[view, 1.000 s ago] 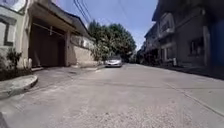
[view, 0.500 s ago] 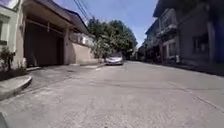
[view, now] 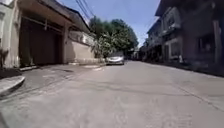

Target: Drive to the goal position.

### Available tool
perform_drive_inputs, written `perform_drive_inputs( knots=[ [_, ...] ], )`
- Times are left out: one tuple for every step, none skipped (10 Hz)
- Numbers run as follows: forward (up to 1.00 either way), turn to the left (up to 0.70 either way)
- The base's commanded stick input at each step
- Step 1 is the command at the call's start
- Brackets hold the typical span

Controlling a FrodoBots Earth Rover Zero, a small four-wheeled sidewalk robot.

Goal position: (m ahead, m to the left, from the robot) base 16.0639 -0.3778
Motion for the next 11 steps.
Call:
perform_drive_inputs(
  knots=[
    [0.69,-0.27],
    [0.69,-0.05],
    [0.7,0.0],
    [0.7,0.0],
    [0.7,0.0],
    [0.7,-0.02],
    [0.7,-0.23],
    [0.69,-0.12],
    [0.69,-0.01],
    [0.69,0.0],
    [0.69,0.0]
  ],
)
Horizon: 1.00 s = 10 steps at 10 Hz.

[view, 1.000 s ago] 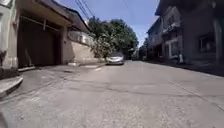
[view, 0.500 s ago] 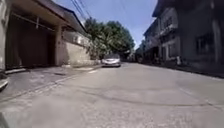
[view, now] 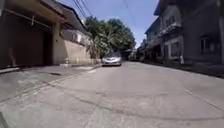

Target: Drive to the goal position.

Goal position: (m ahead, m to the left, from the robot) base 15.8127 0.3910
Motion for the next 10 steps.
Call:
perform_drive_inputs(
  knots=[
    [0.69,-0.02],
    [0.69,-0.08],
    [0.69,-0.24],
    [0.69,-0.27],
    [0.69,-0.27],
    [0.69,-0.27],
    [0.69,-0.18],
    [0.69,-0.12],
    [0.69,-0.27],
    [0.69,-0.27]
  ],
)
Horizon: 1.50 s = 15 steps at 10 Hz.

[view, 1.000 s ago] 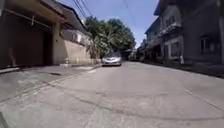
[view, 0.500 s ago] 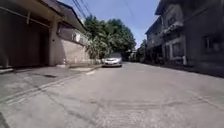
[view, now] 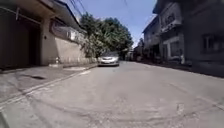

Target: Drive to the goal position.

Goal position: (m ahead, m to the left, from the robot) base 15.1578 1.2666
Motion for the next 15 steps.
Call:
perform_drive_inputs(
  knots=[
    [0.69,-0.28],
    [0.69,-0.29],
    [0.69,-0.29],
    [0.69,-0.3],
    [0.69,-0.18],
    [0.69,-0.14],
    [0.69,-0.11],
    [0.69,-0.07],
    [0.69,-0.12],
    [0.69,-0.16],
    [0.69,-0.19],
    [0.69,-0.13],
    [0.69,-0.06],
    [0.7,0.0],
    [0.7,0.0]
  ],
)
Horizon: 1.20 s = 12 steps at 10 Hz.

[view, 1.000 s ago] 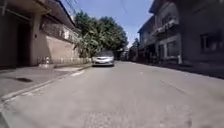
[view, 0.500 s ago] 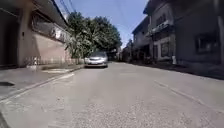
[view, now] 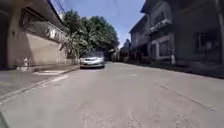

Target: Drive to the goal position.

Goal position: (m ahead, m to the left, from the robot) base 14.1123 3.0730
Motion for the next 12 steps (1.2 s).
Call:
perform_drive_inputs(
  knots=[
    [0.7,0.0],
    [0.7,0.0],
    [0.7,0.0],
    [0.7,0.0],
    [0.7,0.0],
    [0.7,0.0],
    [0.7,0.0],
    [0.7,0.0],
    [0.7,0.0],
    [0.7,0.0],
    [0.7,0.0],
    [0.75,0.0]
  ],
)
